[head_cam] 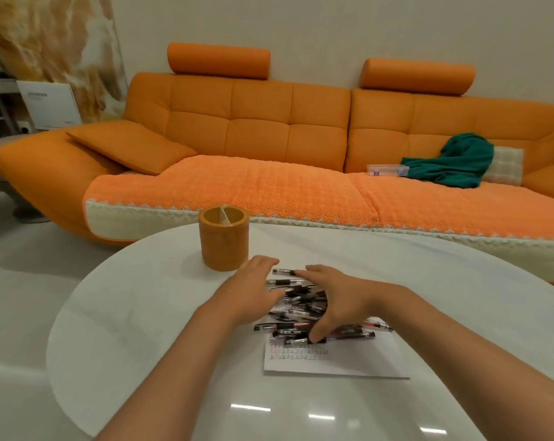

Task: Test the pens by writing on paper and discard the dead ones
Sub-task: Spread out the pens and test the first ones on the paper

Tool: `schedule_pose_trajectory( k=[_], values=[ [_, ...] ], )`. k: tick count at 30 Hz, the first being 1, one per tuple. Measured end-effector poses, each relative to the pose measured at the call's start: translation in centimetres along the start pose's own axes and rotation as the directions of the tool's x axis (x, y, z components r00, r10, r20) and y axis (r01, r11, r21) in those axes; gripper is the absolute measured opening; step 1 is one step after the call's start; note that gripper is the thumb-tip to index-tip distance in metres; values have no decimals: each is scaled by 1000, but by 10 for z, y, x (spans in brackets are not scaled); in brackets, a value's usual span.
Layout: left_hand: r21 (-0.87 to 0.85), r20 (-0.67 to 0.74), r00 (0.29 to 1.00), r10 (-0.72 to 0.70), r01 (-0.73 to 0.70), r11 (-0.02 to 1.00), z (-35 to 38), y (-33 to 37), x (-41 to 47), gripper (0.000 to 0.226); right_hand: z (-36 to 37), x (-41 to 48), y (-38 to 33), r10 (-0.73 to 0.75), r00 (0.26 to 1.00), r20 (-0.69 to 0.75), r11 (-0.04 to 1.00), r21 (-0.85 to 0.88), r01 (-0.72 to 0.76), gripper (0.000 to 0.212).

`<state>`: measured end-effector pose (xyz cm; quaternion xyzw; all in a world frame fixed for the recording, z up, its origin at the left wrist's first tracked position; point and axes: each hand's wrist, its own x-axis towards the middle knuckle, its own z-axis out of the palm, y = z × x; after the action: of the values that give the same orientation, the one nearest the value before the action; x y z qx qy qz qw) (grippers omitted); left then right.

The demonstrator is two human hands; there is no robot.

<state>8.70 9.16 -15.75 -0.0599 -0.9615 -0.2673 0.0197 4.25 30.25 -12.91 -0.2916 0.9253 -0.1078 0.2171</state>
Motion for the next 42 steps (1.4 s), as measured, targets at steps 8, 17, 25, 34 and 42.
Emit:
schedule_pose_trajectory(
  k=[8, 17, 25, 34, 42],
  values=[
    [-27, 123, 991, -56, 60, 998, 17, 2, 5, 53, 6, 3, 16, 55, 996, 67, 988, -147, -44, 131],
    [17, 48, 999, -20, 19, 1000, 16, -2, 12, 53, -1, 19, 21, -46, 992, -116, 941, -338, 4, 79],
    [-98, -44, 998, -40, 36, 995, 18, 0, 11, 57, 0, 27, 19, -92, 987, -132, 927, -373, 37, 38],
    [-186, -59, 998, -16, 5, 983, 16, 2, 4, 53, -2, 30, 20, -98, 969, -226, 908, -419, -6, 26],
    [-161, -221, 974, 53, -90, 983, -5, 1, -15, 49, -10, 34, 9, -244, 873, -423, 825, -564, -42, 19]
  ],
)
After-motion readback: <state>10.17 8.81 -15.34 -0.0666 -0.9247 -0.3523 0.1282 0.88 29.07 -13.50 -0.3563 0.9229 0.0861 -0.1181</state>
